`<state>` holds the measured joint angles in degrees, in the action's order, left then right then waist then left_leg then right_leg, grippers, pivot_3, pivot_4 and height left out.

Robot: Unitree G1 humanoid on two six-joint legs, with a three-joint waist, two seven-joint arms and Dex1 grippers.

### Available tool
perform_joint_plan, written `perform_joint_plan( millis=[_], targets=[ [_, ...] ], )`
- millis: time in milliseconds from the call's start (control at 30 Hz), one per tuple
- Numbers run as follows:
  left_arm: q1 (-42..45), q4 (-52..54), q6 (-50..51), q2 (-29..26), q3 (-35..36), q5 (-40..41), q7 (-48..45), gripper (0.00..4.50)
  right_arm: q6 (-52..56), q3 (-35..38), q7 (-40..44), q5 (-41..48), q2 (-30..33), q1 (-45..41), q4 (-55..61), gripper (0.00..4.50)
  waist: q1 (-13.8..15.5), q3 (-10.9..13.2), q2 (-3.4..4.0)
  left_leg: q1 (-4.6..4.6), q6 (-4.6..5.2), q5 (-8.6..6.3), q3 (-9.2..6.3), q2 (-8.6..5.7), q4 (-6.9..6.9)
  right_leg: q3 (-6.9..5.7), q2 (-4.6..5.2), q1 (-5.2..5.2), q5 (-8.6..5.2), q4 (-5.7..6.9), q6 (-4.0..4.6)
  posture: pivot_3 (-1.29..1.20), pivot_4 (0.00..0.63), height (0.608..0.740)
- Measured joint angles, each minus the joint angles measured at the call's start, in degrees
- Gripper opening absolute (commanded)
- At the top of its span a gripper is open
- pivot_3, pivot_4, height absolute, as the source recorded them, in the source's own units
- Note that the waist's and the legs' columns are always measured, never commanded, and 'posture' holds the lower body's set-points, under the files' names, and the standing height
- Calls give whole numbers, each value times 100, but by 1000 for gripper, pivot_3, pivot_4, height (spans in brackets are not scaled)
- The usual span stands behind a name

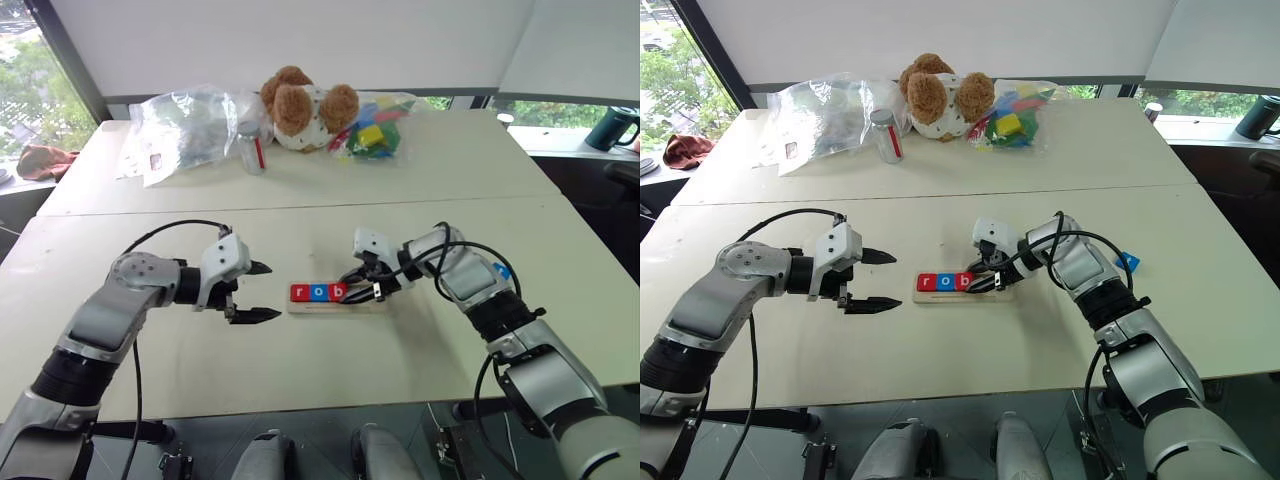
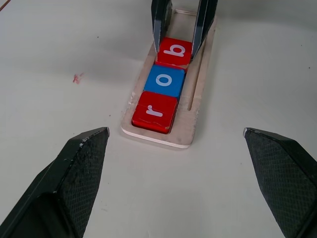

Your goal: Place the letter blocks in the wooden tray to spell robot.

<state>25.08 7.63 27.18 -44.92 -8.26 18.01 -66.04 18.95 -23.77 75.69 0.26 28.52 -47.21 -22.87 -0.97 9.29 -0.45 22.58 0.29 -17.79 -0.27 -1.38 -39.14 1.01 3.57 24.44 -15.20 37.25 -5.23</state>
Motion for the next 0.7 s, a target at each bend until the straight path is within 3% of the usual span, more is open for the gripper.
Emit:
perform_joint_plan(
  millis=[333,533,567,700],
  targets=[
    [1,0,-14,27,-4,-53,9,4500,61,14,-57,0,-46,0,2,1132,-6,0,0,-1,0,0,0,0,0,0,0,0,0,0,0,0,150,740],
    [2,0,-14,65,-4,-53,19,4500,59,17,-139,8,-108,0,22,4153,-1,0,0,0,-1,0,0,0,0,1,0,0,0,0,0,0,150,740],
    [2,0,-14,70,-4,-53,22,4500,77,36,-187,8,-108,0,28,4468,0,0,0,0,-1,1,0,0,0,1,0,0,0,0,0,0,150,740],
    [-2,0,-11,142,-5,-53,32,4500,225,200,-299,32,-60,0,234,4468,20,0,0,3,-5,2,-1,0,0,0,1,2,0,0,0,0,150,740]
  ],
)
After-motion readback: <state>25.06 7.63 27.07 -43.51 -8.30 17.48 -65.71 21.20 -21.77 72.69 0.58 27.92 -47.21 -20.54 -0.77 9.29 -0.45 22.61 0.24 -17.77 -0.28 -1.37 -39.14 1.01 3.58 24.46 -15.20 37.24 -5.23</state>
